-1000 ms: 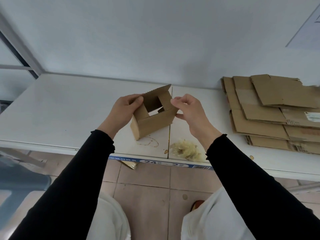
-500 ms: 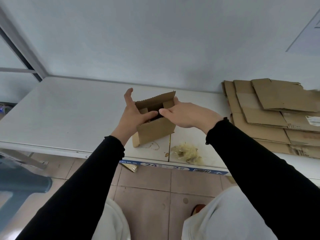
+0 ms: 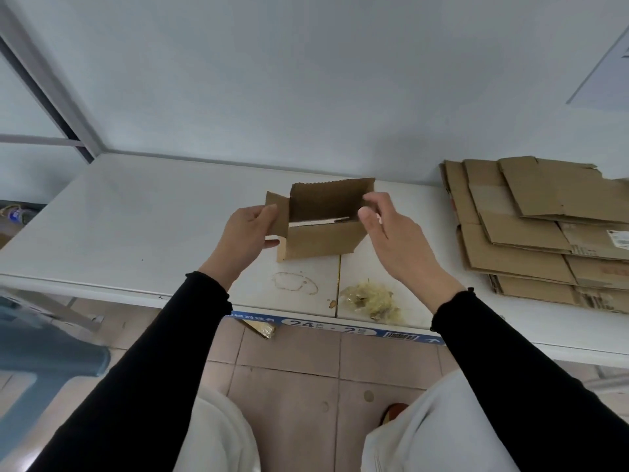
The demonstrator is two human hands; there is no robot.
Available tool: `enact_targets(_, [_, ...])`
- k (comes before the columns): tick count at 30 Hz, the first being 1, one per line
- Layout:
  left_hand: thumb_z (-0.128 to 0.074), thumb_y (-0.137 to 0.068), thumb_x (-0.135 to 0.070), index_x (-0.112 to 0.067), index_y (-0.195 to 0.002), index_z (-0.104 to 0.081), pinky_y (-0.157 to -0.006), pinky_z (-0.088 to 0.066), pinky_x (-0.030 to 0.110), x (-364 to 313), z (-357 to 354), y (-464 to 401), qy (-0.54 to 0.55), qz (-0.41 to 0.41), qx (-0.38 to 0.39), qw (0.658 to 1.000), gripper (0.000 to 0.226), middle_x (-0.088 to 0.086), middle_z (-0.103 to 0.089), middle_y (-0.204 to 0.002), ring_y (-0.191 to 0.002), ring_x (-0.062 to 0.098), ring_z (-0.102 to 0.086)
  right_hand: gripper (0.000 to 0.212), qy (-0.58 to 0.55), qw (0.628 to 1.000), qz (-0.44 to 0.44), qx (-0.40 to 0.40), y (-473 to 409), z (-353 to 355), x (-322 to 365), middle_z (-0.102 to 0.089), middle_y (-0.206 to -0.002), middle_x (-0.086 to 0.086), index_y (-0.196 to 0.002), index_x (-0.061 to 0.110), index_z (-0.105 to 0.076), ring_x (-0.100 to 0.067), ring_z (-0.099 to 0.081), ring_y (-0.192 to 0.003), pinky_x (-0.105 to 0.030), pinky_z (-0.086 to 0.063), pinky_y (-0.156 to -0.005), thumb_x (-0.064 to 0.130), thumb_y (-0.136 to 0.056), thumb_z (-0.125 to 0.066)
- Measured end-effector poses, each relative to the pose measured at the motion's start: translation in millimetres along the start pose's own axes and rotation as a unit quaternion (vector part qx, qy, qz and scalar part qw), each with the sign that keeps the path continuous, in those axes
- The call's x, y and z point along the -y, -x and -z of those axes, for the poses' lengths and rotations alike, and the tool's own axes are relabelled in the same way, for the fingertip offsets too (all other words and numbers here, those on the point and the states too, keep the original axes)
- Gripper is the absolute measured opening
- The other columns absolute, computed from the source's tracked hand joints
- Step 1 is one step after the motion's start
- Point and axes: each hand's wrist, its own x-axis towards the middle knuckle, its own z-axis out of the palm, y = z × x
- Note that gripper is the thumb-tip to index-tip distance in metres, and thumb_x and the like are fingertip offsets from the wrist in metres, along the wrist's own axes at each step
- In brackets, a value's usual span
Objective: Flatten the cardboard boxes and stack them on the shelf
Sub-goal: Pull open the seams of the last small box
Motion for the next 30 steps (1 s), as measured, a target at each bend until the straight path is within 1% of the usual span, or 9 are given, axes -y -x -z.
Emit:
enact_targets(3, [-0.044, -0.108, -0.031, -0.005, -0.100, -0.069, -0.078, -0.058, 0.028, 1.6, 4.6, -0.4, -0.009, -0.071, -0.024, 0.997, 0.036, 0.012, -0.069, -0.093, -0.080, 0.015, -0.065, 0.054, -0.177, 0.981, -0.078, -0.034, -8.7, -2.7, -8.0, -0.063, -0.102, 0.003, -0.128, 0.029, -0.047, -0.022, -0.068, -0.097, -0.044, -0.054, -0.087, 0.068, -0.100, -0.022])
enact_targets(6, [-0.040, -0.108, -0.040, -0.014, -0.096, -0.068, -0.073, -0.045, 0.026, 9.9, 8.6, -1.2, -0.145, -0.186, -0.019, 0.972, 0.040, 0.004, -0.070, -0.086, -0.076, 0.013, -0.062, 0.058, -0.412, 0.891, -0.183, -0.052, -22.9, -8.4, -6.2, -0.063, -0.125, 0.004, -0.132, 0.023, -0.055, -0.020, -0.064, -0.118, -0.037, -0.054, -0.098, 0.064, -0.103, -0.027])
enact_targets(9, [-0.036, -0.109, -0.043, -0.031, -0.141, -0.058, -0.096, -0.046, 0.023, 17.6, 10.4, -2.4, -0.223, -0.241, 0.020, 0.944, 0.040, -0.014, -0.061, -0.138, -0.117, 0.004, -0.059, 0.050, -0.525, 0.798, -0.286, -0.071, -38.8, -9.5, 0.8, -0.072, -0.111, -0.001, -0.108, 0.014, -0.064, -0.018, -0.069, -0.107, -0.036, -0.054, -0.094, 0.056, -0.105, -0.037])
enact_targets(12, [-0.036, -0.109, -0.039, -0.041, -0.153, -0.038, -0.115, -0.032, 0.029, 30.7, 11.2, -6.9, -0.336, -0.229, 0.062, 0.911, 0.045, -0.026, -0.026, -0.160, -0.141, 0.007, -0.038, 0.034, -0.516, 0.784, -0.341, -0.058, -50.4, -24.2, -12.0, -0.071, -0.106, -0.006, -0.104, 0.012, -0.060, -0.021, -0.072, -0.094, -0.038, -0.058, -0.086, 0.046, -0.101, -0.057])
enact_targets(17, [-0.036, -0.110, -0.031, -0.036, -0.156, -0.033, -0.118, -0.017, 0.025, 62.0, 8.8, -11.8, -0.425, -0.154, 0.130, 0.883, 0.046, -0.015, -0.021, -0.164, -0.152, 0.010, -0.021, 0.046, -0.438, 0.818, -0.374, 0.008, -55.8, -52.3, -46.9, -0.061, -0.116, -0.019, -0.123, 0.004, -0.046, -0.025, -0.068, -0.082, -0.030, -0.060, -0.057, 0.014, -0.090, -0.077])
enact_targets(20, [-0.036, -0.110, -0.033, -0.037, -0.156, -0.031, -0.122, -0.014, 0.028, 76.2, 6.0, -17.0, -0.445, -0.114, 0.173, 0.871, 0.047, -0.014, -0.019, -0.165, -0.154, 0.008, -0.012, 0.051, -0.345, 0.876, -0.330, 0.063, -54.7, -60.1, -63.9, -0.054, -0.112, -0.006, -0.127, 0.017, -0.042, -0.021, -0.067, -0.091, -0.031, -0.060, -0.068, 0.005, -0.090, -0.075])
enact_targets(22, [-0.034, -0.108, -0.043, -0.034, -0.156, -0.034, -0.122, -0.009, 0.030, 79.1, -1.2, -19.1, -0.446, -0.096, 0.196, 0.868, 0.048, -0.010, -0.017, -0.166, -0.155, 0.009, -0.007, 0.043, -0.281, 0.908, -0.293, 0.098, -53.7, -65.3, -73.4, -0.060, -0.111, -0.006, -0.127, 0.018, -0.053, -0.021, -0.069, -0.091, -0.030, -0.059, -0.069, 0.005, -0.091, -0.073])
enact_targets(26, [-0.028, -0.104, -0.057, -0.021, -0.143, -0.051, -0.123, -0.015, 0.037, 78.1, -19.9, -27.7, -0.420, -0.072, 0.183, 0.886, 0.058, 0.001, -0.018, -0.168, -0.155, 0.015, -0.010, 0.028, -0.126, 0.956, -0.235, 0.125, -51.3, -68.9, -74.2, -0.066, -0.099, 0.003, -0.116, 0.027, -0.061, -0.016, -0.068, -0.079, -0.026, -0.049, -0.063, 0.023, -0.090, -0.072])
enact_targets(30, [-0.042, -0.103, -0.052, -0.014, -0.157, -0.021, -0.116, -0.031, 0.044, 90.9, -37.0, -43.3, -0.431, -0.081, 0.105, 0.892, 0.070, 0.008, -0.027, -0.164, -0.146, 0.028, -0.033, 0.054, 0.165, 0.967, -0.117, 0.155, -54.2, -71.4, -67.1, -0.056, -0.124, -0.005, -0.138, 0.020, -0.048, -0.026, -0.050, -0.116, -0.034, -0.041, -0.075, 0.028, -0.088, -0.067])
